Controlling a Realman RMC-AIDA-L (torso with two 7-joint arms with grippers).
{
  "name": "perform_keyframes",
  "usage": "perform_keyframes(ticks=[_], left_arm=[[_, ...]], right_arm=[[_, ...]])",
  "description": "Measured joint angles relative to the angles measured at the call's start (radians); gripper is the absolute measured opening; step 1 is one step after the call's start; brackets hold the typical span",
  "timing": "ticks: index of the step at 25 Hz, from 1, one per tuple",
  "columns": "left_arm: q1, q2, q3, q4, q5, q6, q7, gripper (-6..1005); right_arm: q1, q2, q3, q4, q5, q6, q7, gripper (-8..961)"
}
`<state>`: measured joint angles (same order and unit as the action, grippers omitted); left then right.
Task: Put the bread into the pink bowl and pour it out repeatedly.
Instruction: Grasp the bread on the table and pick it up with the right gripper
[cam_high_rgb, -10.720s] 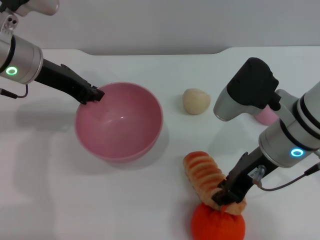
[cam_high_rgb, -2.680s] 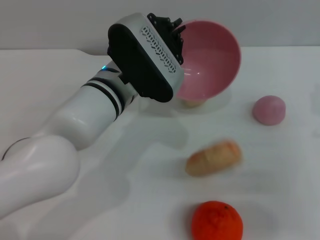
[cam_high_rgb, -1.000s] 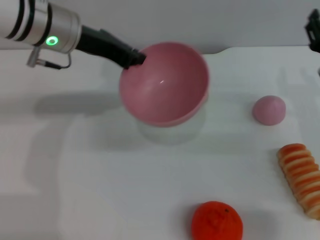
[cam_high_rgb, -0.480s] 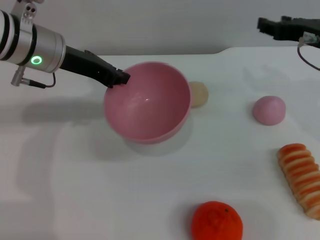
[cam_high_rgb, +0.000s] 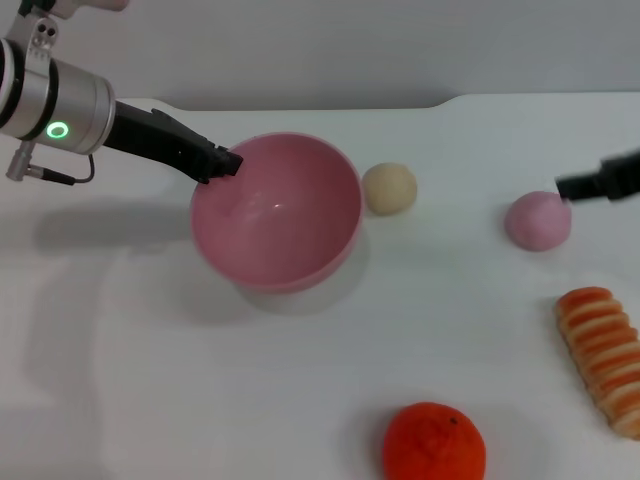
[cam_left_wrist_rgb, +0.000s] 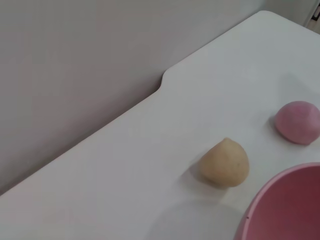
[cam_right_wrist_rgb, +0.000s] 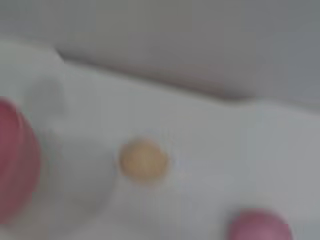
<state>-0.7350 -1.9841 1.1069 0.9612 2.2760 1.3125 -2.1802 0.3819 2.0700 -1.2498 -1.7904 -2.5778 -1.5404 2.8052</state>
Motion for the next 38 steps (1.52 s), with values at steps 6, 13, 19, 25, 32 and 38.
perform_keyframes(ticks=[6, 13, 19, 25, 32, 38], left_arm=[[-0.005, 0.001, 0.003, -0.009, 0.002, -0.004, 0.0, 44], [-0.019, -0.002, 0.003, -0.011, 0.01, -0.013, 0.0, 44], [-0.022, -0.003, 0.001, -0.011, 0.01, -0.027, -0.002, 44], [-0.023, -0.005, 0.003, -0.011, 0.01, -0.032, -0.004, 44], [-0.019, -0.009, 0.004, -0.01, 0.01, -0.03, -0.008, 44], [-0.022, -0.015, 0.005, -0.01, 0.01, -0.029, -0.007, 44]], right_arm=[[0.049, -0.001, -0.013, 0.015, -0.07, -0.201, 0.011, 592], [0.055, 0.001, -0.05, 0.083, -0.125, -0.252, 0.012, 592], [0.064, 0.002, -0.064, 0.208, -0.136, -0.23, 0.002, 592], [0.074, 0.0, -0.075, 0.299, -0.139, -0.21, -0.014, 591], [0.069, 0.001, -0.082, 0.314, -0.165, -0.206, -0.018, 591], [0.072, 0.0, -0.081, 0.276, -0.203, -0.219, -0.017, 591]])
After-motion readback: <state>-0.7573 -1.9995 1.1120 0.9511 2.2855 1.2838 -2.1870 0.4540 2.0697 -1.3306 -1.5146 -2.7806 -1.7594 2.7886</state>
